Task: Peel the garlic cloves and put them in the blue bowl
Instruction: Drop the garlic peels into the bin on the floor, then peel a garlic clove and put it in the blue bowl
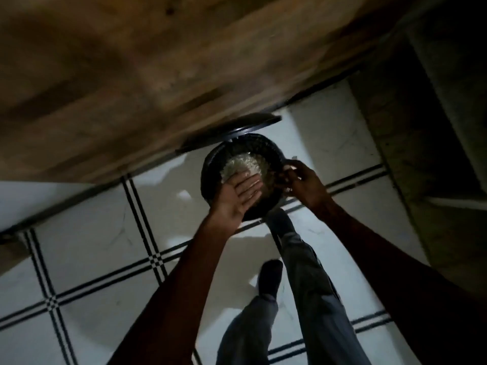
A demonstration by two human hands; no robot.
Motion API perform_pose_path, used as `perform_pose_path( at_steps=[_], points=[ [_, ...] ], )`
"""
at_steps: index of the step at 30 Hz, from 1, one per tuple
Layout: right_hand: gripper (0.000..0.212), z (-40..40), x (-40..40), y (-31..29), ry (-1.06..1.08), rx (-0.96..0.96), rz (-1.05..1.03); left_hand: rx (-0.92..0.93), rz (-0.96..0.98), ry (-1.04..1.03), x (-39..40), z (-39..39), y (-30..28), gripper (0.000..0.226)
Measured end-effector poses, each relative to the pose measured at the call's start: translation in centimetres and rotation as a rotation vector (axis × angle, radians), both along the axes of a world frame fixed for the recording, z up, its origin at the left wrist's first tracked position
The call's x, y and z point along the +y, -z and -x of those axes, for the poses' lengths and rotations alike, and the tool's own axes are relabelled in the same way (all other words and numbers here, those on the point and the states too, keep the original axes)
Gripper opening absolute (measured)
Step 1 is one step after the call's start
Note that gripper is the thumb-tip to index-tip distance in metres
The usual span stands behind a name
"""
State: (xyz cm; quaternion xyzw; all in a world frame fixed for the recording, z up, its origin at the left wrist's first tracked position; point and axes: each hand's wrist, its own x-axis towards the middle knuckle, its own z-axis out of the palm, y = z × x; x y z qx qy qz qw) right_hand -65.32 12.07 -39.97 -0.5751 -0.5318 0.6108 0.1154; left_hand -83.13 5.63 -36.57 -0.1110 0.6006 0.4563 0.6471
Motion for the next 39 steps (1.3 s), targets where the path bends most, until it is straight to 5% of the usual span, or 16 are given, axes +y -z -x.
perform_pose_path(
  at_steps=[9, 18, 30, 39],
  points=[
    [0.032, -20.2, -7.9, -26.4, 0.530, -0.017, -0.243, 0.457, -0.280, 0.653, -1.3, -14.4, -23.2, 0.017],
    [0.023, -44.1, -19.0, -42.0, 0.974, -0.068, -0.478, 0.465, -0.766, 1.131, -1.0, -42.1, -38.6, 0.014],
    [0.014, -72.8, -32.5, -41.6, 1.448, -0.268, -0.369, 0.450, -0.989, 1.613, -5.3, -77.4, -39.5, 0.010],
    [0.016, -85.0, -28.3, -40.2, 1.258, -0.469, -0.371, 0.722, -1.027, 1.598, -2.6, -84.7, -36.4, 0.010]
  ],
)
